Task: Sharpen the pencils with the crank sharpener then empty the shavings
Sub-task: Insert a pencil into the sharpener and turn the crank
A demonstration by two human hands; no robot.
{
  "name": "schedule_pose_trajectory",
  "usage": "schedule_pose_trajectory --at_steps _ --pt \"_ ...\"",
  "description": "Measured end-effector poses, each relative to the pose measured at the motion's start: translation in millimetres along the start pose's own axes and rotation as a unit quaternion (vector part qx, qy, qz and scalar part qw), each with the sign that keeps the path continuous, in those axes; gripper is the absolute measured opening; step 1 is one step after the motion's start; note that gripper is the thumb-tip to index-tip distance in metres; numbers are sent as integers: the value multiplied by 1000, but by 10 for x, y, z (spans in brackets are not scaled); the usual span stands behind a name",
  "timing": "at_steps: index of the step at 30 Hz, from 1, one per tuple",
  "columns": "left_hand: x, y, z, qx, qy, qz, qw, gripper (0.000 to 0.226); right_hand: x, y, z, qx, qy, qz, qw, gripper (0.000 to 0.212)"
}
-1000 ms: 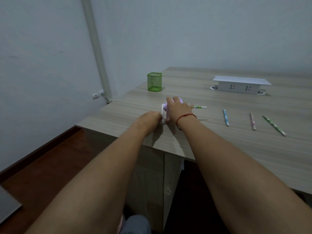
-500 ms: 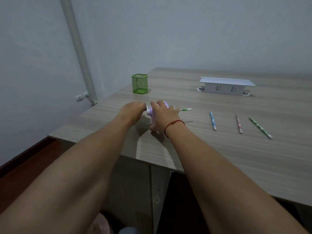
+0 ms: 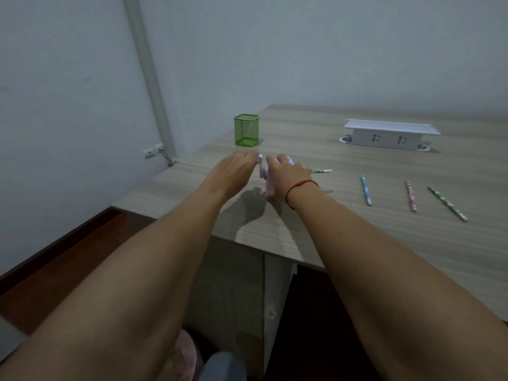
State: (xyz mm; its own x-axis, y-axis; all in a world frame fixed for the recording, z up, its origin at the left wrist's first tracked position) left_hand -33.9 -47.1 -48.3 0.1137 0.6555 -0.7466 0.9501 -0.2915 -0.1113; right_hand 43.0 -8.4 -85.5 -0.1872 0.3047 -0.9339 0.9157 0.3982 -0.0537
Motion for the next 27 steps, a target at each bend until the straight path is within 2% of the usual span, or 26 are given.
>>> schedule_pose_trajectory --at_steps 3,7,10,16,20,27 --pt "-39 85 142 0 1 18 1000 24 35 12 -40 6 6 -12 1000 70" --pt "-56 166 253 -18 -5 41 999 19 75 17 -54 11 10 -35 999 100" --pt "-54 195 275 -23 -16 52 998 23 97 17 -58 12 18 -43 999 107" --pt "251 210 463 -55 -99 65 991 25 99 34 -41 15 -5 -68 998 105" --pt "407 112 410 -89 -148 55 983 20 67 25 -46 8 1 -75 997 94" --pt "576 -31 312 -117 -196 29 973 18 78 -18 -49 -24 5 -69 997 88"
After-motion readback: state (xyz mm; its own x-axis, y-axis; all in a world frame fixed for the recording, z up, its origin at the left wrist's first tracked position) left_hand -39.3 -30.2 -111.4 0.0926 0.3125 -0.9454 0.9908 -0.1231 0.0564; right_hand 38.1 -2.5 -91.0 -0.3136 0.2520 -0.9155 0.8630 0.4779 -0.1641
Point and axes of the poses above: each hand's wrist, its own z-axis away from the middle knuckle, its own x-axis out of the palm, y = z × x, the point moved 10 cm from there along -z, towards the middle knuckle, and after that the axes turned 9 degrees about y, right-handed, at the moved point
